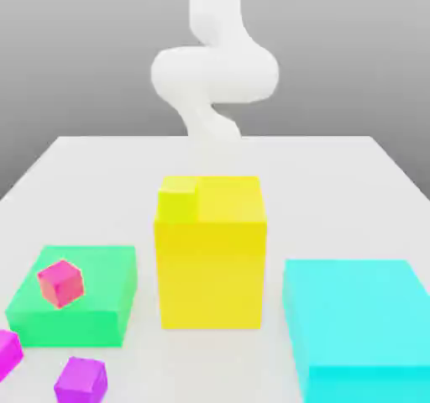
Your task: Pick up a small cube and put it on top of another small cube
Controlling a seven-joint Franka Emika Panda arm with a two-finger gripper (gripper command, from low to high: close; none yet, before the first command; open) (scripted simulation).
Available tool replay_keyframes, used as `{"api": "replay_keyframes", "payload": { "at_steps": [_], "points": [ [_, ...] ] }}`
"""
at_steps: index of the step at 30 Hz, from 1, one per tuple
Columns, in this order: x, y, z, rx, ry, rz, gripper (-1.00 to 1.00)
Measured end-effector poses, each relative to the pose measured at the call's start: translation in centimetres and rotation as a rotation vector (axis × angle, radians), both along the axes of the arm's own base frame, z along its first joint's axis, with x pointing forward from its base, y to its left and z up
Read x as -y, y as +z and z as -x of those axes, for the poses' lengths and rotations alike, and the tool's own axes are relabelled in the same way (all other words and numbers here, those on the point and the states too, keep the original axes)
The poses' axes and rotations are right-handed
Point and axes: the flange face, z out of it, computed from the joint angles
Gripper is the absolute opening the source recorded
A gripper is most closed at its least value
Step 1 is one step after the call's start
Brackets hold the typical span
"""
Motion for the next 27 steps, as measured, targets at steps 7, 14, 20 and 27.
{"api": "replay_keyframes", "payload": {
  "at_steps": [7,14,20,27],
  "points": [
    [6.6,-9.8,-7.4,-0.176,-0.02,-0.074,0.0],
    [13.3,-21.1,-11.4,-0.337,-0.071,-0.123,0.0],
    [19.9,-31.1,-11.5,-0.468,-0.149,-0.142,0.0],
    [25.8,-42.1,-8.9,-0.622,-0.222,-0.121,0.0]
  ]
}}
